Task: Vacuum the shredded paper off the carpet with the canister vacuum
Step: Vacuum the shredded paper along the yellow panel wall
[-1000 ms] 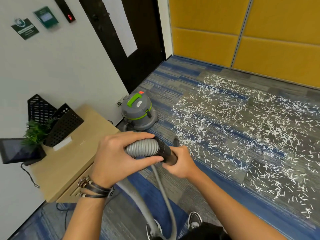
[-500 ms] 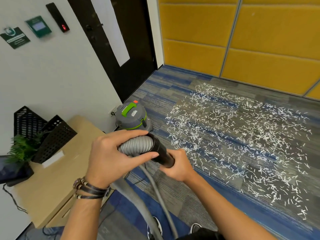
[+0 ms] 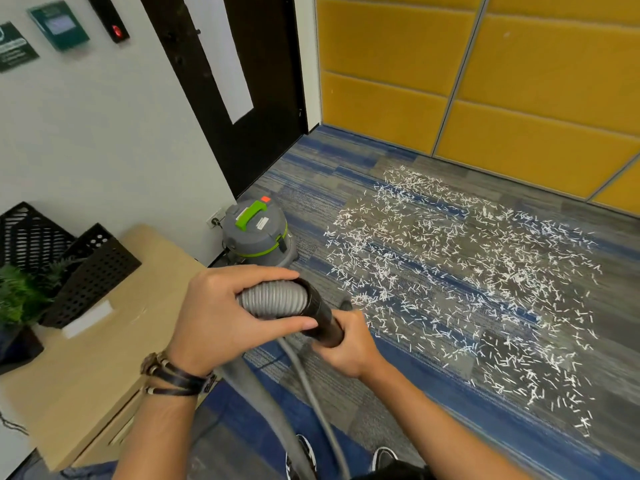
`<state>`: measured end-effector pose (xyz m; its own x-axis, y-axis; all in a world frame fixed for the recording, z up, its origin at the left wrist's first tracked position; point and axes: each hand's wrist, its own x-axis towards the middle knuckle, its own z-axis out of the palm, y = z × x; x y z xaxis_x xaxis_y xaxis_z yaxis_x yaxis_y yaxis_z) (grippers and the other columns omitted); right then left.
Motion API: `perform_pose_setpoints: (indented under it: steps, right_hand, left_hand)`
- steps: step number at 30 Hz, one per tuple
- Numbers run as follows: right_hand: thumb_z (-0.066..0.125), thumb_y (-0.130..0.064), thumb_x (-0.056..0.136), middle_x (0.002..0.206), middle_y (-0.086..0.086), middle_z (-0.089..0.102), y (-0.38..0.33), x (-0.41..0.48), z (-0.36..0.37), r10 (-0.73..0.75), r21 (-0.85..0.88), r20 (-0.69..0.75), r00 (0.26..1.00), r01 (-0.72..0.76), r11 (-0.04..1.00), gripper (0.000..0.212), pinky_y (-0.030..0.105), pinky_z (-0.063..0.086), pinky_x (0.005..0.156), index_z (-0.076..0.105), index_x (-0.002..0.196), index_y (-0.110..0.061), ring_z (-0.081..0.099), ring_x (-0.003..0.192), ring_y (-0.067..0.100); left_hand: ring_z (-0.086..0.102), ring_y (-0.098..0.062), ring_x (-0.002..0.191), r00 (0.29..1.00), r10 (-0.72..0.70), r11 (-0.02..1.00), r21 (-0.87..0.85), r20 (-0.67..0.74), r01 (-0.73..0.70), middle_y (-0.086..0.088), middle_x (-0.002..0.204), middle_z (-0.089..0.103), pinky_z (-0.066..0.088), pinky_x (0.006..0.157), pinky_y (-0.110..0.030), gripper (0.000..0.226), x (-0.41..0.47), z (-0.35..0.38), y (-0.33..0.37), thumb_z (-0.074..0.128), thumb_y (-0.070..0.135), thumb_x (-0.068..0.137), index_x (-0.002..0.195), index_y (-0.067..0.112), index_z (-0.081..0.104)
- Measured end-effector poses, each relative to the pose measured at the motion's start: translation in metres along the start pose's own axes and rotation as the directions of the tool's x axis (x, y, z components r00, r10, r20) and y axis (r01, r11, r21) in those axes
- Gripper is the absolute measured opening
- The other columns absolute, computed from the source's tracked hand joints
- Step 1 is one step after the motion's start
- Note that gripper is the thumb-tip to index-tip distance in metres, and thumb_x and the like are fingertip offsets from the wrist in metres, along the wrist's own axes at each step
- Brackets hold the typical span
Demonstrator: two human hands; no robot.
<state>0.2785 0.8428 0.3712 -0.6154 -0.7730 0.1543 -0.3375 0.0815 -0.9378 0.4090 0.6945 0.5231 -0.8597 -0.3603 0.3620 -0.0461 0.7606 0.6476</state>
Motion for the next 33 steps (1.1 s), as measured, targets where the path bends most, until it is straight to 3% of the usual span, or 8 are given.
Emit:
perform_pose_setpoints:
  steps: [7, 11, 14, 20, 24, 28, 31, 33]
  right_hand:
    - [0.069, -0.007, 0.065, 0.049, -0.015, 0.040, 0.004, 0.034, 0.012, -0.041, -0.041, -0.025, 0.999, 0.040, 0.998, 0.027, 0.015, 0.026, 0.049, 0.048, 0.060, -0.023, 0.034, 0.045, 0.004]
    - [0.069, -0.004, 0.071, 0.051, -0.020, 0.048, 0.017, 0.050, 0.020, 0.019, -0.039, 0.043, 0.999, -0.017, 0.999, 0.043, 0.015, 0.028, 0.050, 0.047, 0.062, -0.040, 0.039, 0.046, 0.002]
    - [0.070, -0.011, 0.073, 0.054, -0.019, 0.051, 0.027, 0.053, 0.025, 0.047, -0.037, 0.027, 0.999, -0.046, 0.998, 0.038, 0.018, 0.031, 0.051, 0.050, 0.064, -0.042, 0.041, 0.049, 0.002]
    - [0.070, -0.003, 0.072, 0.053, -0.015, 0.044, 0.033, 0.035, 0.035, 0.075, -0.002, -0.074, 0.994, -0.075, 0.997, 0.041, 0.023, 0.029, 0.048, 0.046, 0.062, -0.034, 0.034, 0.051, 0.003]
    - [0.069, -0.007, 0.072, 0.054, -0.007, 0.044, 0.028, 0.031, 0.044, 0.066, 0.011, -0.086, 0.994, -0.066, 0.998, 0.025, 0.038, 0.032, 0.048, 0.051, 0.063, -0.020, 0.037, 0.053, 0.006]
    - [0.064, -0.023, 0.072, 0.052, -0.008, 0.040, 0.018, 0.024, 0.053, 0.027, 0.001, -0.126, 0.992, -0.027, 1.000, 0.021, 0.031, 0.027, 0.048, 0.049, 0.063, -0.011, 0.031, 0.052, 0.004]
    - [0.064, -0.017, 0.069, 0.051, -0.009, 0.042, 0.013, 0.033, 0.052, 0.004, -0.036, -0.144, 0.990, -0.009, 0.999, 0.015, 0.024, 0.028, 0.048, 0.053, 0.064, -0.008, 0.033, 0.047, 0.006]
    - [0.066, -0.012, 0.068, 0.050, -0.004, 0.043, 0.016, 0.042, 0.050, 0.006, -0.068, -0.138, 0.990, -0.016, 0.998, 0.013, 0.029, 0.029, 0.046, 0.054, 0.065, -0.007, 0.033, 0.046, 0.010]
  left_hand:
    - [0.070, 0.008, 0.097, 0.994, 0.019, 0.994, 0.106, -0.107, -0.007, 0.020, 0.107, 0.077, 0.055, 0.089, -0.019, 0.055, 0.004, -0.004, -0.016, 0.089, 0.063, 0.068, 0.112, 0.031, 0.082]
    - [0.070, 0.007, 0.096, 0.997, -0.065, 0.987, 0.145, -0.050, 0.071, 0.022, 0.105, 0.077, 0.060, 0.085, -0.029, 0.054, 0.005, 0.009, -0.034, 0.086, 0.068, 0.067, 0.112, 0.039, 0.080]
    - [0.071, 0.006, 0.098, 0.992, -0.122, 0.987, 0.101, -0.043, 0.126, 0.023, 0.106, 0.077, 0.061, 0.086, -0.034, 0.055, 0.006, 0.015, -0.046, 0.087, 0.067, 0.065, 0.112, 0.041, 0.080]
    - [0.070, 0.010, 0.097, 0.995, -0.102, 0.994, 0.040, 0.023, 0.101, 0.026, 0.104, 0.077, 0.060, 0.086, -0.031, 0.056, 0.010, 0.014, -0.044, 0.088, 0.071, 0.062, 0.110, 0.043, 0.080]
    - [0.071, 0.009, 0.096, 0.996, -0.081, 0.997, -0.003, 0.022, 0.081, 0.026, 0.102, 0.077, 0.060, 0.086, -0.030, 0.055, 0.010, 0.004, -0.043, 0.091, 0.067, 0.061, 0.109, 0.040, 0.081]
    - [0.073, 0.005, 0.095, 0.998, -0.059, 0.997, -0.053, 0.010, 0.059, 0.025, 0.103, 0.077, 0.060, 0.086, -0.027, 0.056, 0.008, -0.014, -0.045, 0.093, 0.063, 0.061, 0.109, 0.036, 0.082]
    - [0.073, 0.006, 0.096, 0.998, -0.049, 0.998, -0.030, -0.046, 0.048, 0.023, 0.105, 0.077, 0.056, 0.087, -0.021, 0.056, 0.007, -0.019, -0.045, 0.091, 0.063, 0.065, 0.111, 0.033, 0.082]
    - [0.072, 0.007, 0.096, 0.997, -0.046, 0.999, -0.012, -0.067, 0.046, 0.023, 0.107, 0.077, 0.056, 0.088, -0.019, 0.056, 0.010, -0.020, -0.046, 0.090, 0.064, 0.067, 0.112, 0.032, 0.082]
